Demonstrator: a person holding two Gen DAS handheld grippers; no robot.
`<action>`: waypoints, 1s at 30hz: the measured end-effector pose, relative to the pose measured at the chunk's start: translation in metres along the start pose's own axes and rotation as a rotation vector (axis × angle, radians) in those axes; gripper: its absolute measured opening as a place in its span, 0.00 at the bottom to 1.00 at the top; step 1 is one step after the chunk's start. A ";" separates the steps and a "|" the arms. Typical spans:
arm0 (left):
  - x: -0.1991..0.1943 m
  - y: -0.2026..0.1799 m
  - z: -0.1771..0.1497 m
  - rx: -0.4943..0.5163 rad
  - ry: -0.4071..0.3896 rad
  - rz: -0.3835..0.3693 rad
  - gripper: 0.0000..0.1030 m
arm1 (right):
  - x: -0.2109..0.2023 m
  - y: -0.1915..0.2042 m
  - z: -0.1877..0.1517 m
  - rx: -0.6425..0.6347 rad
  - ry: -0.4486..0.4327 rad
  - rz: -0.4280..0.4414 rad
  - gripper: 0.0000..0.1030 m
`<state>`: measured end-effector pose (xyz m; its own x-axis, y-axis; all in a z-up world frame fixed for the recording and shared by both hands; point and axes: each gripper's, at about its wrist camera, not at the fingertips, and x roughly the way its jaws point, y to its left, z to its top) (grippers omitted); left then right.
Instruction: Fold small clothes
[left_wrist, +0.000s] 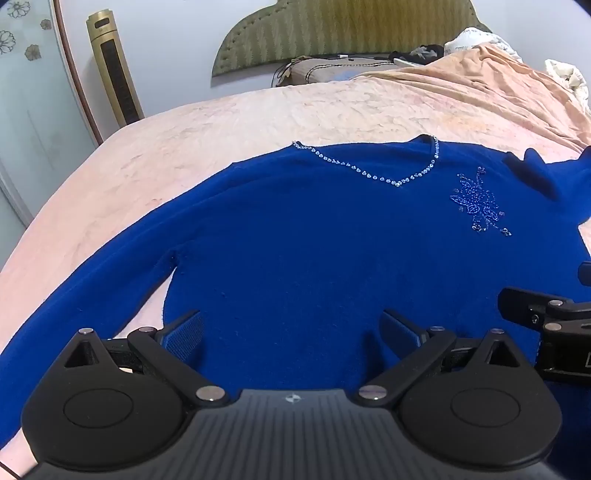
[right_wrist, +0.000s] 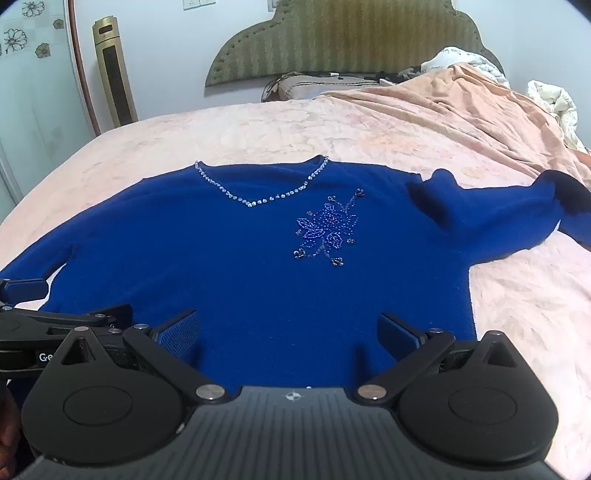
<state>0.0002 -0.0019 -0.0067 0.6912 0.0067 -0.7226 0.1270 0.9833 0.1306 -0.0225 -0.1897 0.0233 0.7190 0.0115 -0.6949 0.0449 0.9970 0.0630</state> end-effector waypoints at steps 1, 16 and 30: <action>0.000 0.000 0.000 0.001 -0.001 -0.002 0.99 | -0.001 0.000 0.000 0.001 -0.001 0.000 1.00; -0.001 -0.003 0.001 0.008 -0.002 -0.001 0.99 | -0.003 -0.004 -0.001 0.006 -0.005 0.001 1.00; -0.003 -0.013 -0.002 0.022 0.012 -0.013 0.99 | -0.008 -0.012 -0.003 0.023 -0.013 -0.008 1.00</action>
<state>-0.0045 -0.0148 -0.0074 0.6812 -0.0037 -0.7321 0.1514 0.9791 0.1359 -0.0308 -0.2017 0.0258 0.7274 0.0025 -0.6862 0.0662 0.9951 0.0738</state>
